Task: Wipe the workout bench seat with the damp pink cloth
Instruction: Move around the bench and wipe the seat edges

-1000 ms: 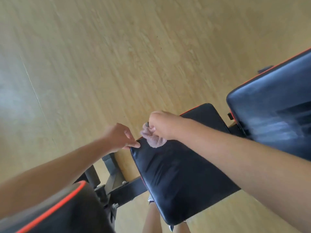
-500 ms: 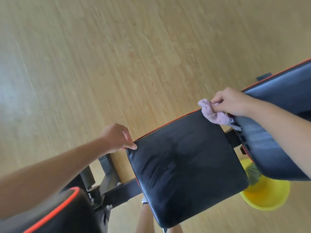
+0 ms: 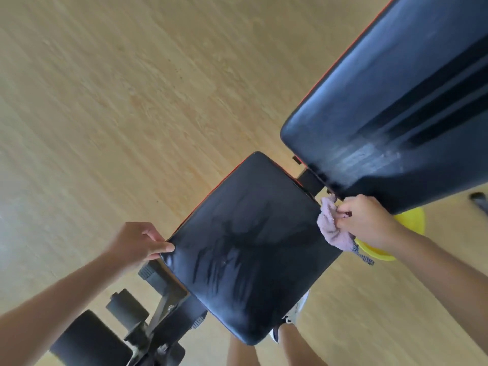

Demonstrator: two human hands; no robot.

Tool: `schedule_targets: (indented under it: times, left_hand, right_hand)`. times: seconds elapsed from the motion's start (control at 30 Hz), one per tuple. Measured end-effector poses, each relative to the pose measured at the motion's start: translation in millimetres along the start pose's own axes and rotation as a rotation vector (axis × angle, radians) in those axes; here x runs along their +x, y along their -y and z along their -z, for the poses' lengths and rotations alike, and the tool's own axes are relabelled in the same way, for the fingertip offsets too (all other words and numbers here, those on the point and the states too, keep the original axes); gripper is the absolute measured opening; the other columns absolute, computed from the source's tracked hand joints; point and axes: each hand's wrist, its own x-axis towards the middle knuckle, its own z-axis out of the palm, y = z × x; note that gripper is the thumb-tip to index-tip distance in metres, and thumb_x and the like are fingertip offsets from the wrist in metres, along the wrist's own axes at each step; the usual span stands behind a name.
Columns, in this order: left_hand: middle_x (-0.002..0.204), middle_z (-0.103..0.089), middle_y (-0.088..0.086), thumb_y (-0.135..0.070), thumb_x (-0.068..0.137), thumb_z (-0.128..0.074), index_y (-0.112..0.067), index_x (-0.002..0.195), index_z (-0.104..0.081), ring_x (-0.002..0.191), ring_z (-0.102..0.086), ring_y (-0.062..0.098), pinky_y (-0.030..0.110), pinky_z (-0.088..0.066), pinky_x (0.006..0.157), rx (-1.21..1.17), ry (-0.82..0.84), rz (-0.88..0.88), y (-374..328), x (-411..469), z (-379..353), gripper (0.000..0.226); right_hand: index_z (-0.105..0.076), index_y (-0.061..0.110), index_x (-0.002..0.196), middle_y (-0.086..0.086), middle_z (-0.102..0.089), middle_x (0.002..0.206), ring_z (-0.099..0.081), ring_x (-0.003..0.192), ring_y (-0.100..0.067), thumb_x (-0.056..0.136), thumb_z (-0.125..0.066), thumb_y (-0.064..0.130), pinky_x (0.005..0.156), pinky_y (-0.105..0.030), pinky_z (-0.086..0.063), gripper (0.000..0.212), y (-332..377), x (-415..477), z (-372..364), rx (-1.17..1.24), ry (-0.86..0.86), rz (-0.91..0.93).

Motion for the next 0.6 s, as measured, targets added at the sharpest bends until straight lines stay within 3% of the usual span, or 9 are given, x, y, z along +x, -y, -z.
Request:
schedule_targets:
  times: [0.1,0.17,0.27,0.3,0.33,0.37,0.47,0.6]
  left_hand:
    - [0.084,-0.076,0.023,-0.008,0.07,-0.093,0.004,0.077,-0.075,0.082,-0.079,0.031,0.019,-0.059,0.061,0.003,0.004,-0.005,1,2,0,0.023]
    - [0.083,-0.077,0.022,-0.011,0.068,-0.094,0.002,0.076,-0.076,0.08,-0.08,0.031,0.027,-0.062,0.07,0.011,0.009,-0.005,2,4,1,0.024]
    - [0.078,-0.078,0.021,-0.013,0.067,-0.095,-0.003,0.071,-0.077,0.079,-0.08,0.033,0.043,-0.064,0.085,0.015,0.009,-0.015,6,8,1,0.021]
    - [0.077,-0.078,0.02,-0.013,0.067,-0.095,-0.005,0.07,-0.077,0.079,-0.08,0.033,0.045,-0.063,0.086,0.015,0.013,-0.02,6,8,1,0.02]
    - [0.077,-0.078,0.02,-0.013,0.067,-0.095,-0.004,0.07,-0.077,0.078,-0.08,0.033,0.045,-0.063,0.087,0.019,0.017,-0.022,6,9,1,0.02]
    - [0.077,-0.078,0.02,-0.013,0.067,-0.095,-0.003,0.071,-0.076,0.079,-0.08,0.033,0.045,-0.062,0.088,0.022,0.02,-0.021,5,9,1,0.021]
    - [0.073,-0.079,0.016,-0.014,0.066,-0.095,-0.006,0.068,-0.077,0.078,-0.081,0.032,0.048,-0.061,0.091,0.026,0.032,-0.016,5,11,2,0.02]
    - [0.078,-0.079,0.018,-0.015,0.065,-0.095,-0.008,0.068,-0.077,0.08,-0.081,0.032,0.047,-0.061,0.093,0.013,0.035,-0.022,7,11,1,0.02]
  right_hand:
    - [-0.046,0.027,0.043,0.005,-0.047,0.05,-0.046,0.05,-0.006,0.096,-0.068,0.033,0.05,-0.008,-0.04,0.058,35,18,-3,0.128,-0.128,0.058]
    - [-0.052,0.022,0.047,0.004,-0.05,0.051,-0.048,0.051,-0.004,0.097,-0.068,0.033,0.044,-0.013,-0.036,0.054,36,20,-11,0.134,-0.183,0.028]
    - [-0.06,0.007,0.052,-0.005,-0.046,0.05,-0.043,0.052,-0.022,0.095,-0.071,0.023,0.047,-0.029,-0.029,0.047,-5,-8,-28,0.166,-0.236,-0.151]
    - [-0.049,0.005,0.05,-0.007,-0.043,0.047,-0.039,0.054,-0.025,0.093,-0.072,0.021,0.048,-0.031,-0.025,0.052,-19,-22,-35,0.237,-0.259,-0.218]
    - [-0.054,0.012,0.046,-0.01,-0.043,0.047,-0.039,0.056,-0.026,0.093,-0.072,0.021,0.05,-0.031,-0.025,0.051,-31,-36,-44,0.333,-0.258,-0.289]
    - [-0.06,0.003,0.052,-0.013,-0.049,0.048,-0.043,0.057,-0.026,0.093,-0.072,0.022,0.053,-0.031,-0.029,0.047,-38,-48,-55,0.448,-0.258,-0.346]
    - [-0.073,0.007,0.066,-0.009,-0.072,0.063,-0.065,0.065,-0.026,0.095,-0.068,0.025,0.057,-0.029,-0.043,0.035,-21,-86,-92,0.74,-0.188,-0.473]
    - [-0.064,0.015,0.055,0.005,-0.066,0.054,-0.064,0.054,-0.006,0.093,-0.064,0.039,0.05,-0.012,-0.046,0.044,2,-136,-192,0.79,0.151,-0.556]
